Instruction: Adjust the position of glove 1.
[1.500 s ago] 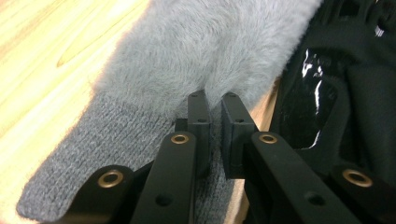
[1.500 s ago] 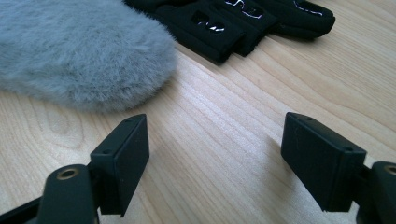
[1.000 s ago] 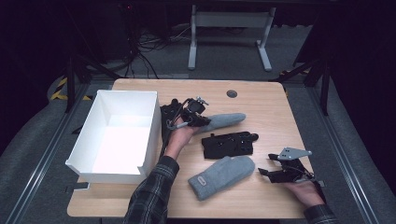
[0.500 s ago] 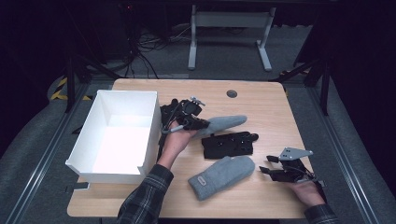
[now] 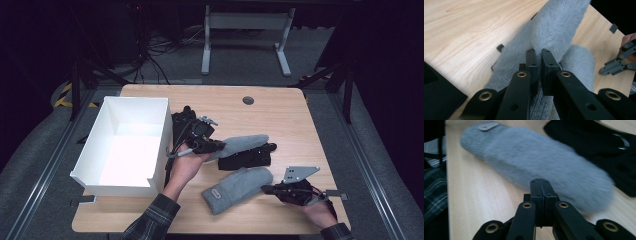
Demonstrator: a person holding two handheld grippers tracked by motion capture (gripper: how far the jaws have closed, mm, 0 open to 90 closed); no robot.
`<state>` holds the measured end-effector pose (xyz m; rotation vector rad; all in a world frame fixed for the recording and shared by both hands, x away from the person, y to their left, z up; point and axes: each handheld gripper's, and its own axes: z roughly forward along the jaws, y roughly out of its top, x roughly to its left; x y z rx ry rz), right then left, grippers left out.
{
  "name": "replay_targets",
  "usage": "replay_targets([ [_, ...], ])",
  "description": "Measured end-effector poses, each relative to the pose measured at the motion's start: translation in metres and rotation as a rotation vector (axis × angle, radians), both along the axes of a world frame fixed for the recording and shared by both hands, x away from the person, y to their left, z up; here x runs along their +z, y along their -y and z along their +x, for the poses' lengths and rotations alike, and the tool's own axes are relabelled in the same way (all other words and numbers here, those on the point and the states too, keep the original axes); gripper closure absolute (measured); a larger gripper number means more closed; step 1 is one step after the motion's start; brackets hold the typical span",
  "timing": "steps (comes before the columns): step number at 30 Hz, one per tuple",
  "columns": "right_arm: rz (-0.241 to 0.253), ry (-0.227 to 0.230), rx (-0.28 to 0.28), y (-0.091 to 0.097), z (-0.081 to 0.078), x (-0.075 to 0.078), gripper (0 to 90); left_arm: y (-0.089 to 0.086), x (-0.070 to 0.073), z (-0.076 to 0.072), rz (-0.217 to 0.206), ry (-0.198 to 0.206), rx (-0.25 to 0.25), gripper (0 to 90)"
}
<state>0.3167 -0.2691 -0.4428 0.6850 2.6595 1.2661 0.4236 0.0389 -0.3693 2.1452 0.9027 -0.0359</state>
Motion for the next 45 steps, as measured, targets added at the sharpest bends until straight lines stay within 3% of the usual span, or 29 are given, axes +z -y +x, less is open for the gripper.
replay_targets([
  [12, 0.016, -0.027, 0.125, -0.041, -0.008, -0.004, 90.0, -0.006, -0.008, -0.027, -0.011, -0.014, 0.004, 86.7],
  [16, -0.007, -0.029, 0.152, -0.058, -0.006, -0.01, 90.0, -0.006, -0.01, -0.031, -0.014, -0.021, -0.006, 86.7],
  [24, -0.021, -0.006, 0.131, -0.076, 0.004, -0.017, 90.0, -0.005, -0.013, -0.039, -0.009, -0.024, -0.015, 86.6],
  [30, -0.021, 0.001, 0.108, -0.075, 0.012, -0.018, 90.0, 0.001, -0.015, -0.044, -0.009, -0.026, -0.04, 86.6],
  [45, -0.025, 0.016, 0.082, -0.07, 0.017, -0.017, 90.0, 0.012, -0.023, -0.064, 0.008, -0.013, -0.038, 86.4],
])
